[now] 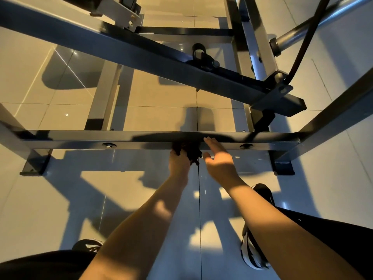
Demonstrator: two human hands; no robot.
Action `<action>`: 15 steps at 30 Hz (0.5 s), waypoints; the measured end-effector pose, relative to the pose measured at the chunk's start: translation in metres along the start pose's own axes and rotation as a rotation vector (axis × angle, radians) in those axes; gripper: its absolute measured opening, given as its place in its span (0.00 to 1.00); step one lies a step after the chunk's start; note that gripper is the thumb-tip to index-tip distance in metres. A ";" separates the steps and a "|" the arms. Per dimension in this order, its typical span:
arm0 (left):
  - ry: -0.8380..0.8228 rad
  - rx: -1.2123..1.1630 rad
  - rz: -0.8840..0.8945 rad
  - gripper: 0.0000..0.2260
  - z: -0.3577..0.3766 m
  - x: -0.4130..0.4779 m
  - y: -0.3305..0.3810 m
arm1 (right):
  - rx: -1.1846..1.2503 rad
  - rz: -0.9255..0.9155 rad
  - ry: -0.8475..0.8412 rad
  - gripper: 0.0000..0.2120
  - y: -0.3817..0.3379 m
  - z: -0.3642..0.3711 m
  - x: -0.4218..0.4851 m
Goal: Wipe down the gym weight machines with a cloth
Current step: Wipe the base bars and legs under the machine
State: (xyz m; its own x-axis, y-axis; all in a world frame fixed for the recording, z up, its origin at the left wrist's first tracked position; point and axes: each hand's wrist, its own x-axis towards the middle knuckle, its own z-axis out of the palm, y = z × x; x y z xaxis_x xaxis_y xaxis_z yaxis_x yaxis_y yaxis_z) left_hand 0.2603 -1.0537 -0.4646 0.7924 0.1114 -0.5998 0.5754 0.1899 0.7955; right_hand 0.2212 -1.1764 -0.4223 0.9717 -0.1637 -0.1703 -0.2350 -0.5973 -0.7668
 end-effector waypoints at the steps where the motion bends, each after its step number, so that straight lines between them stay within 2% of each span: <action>1: -0.054 0.031 0.041 0.12 0.009 -0.006 -0.003 | 0.008 0.006 -0.001 0.23 0.001 -0.002 0.001; 4: -0.206 0.028 0.091 0.13 0.032 -0.016 -0.016 | 0.018 0.024 0.039 0.23 0.007 -0.009 0.003; 6: -0.238 0.050 0.112 0.13 0.037 -0.023 -0.014 | 0.029 0.036 0.071 0.22 0.011 -0.012 0.002; 8: -0.193 0.091 0.134 0.12 0.032 -0.022 -0.009 | 0.006 0.032 0.064 0.22 0.012 -0.013 0.000; 12: 0.032 0.009 -0.030 0.13 0.014 -0.002 -0.002 | -0.093 -0.007 0.000 0.25 0.012 -0.003 0.000; 15: 0.016 0.034 0.012 0.15 0.020 -0.002 -0.004 | -0.111 -0.003 -0.035 0.28 0.013 0.002 -0.002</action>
State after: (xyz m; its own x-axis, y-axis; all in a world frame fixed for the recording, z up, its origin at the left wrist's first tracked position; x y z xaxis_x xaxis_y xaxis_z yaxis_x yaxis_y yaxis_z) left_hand 0.2606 -1.0738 -0.4651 0.7961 0.1294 -0.5912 0.5727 0.1548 0.8050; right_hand 0.2162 -1.1824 -0.4328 0.9722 -0.1356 -0.1907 -0.2313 -0.6816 -0.6942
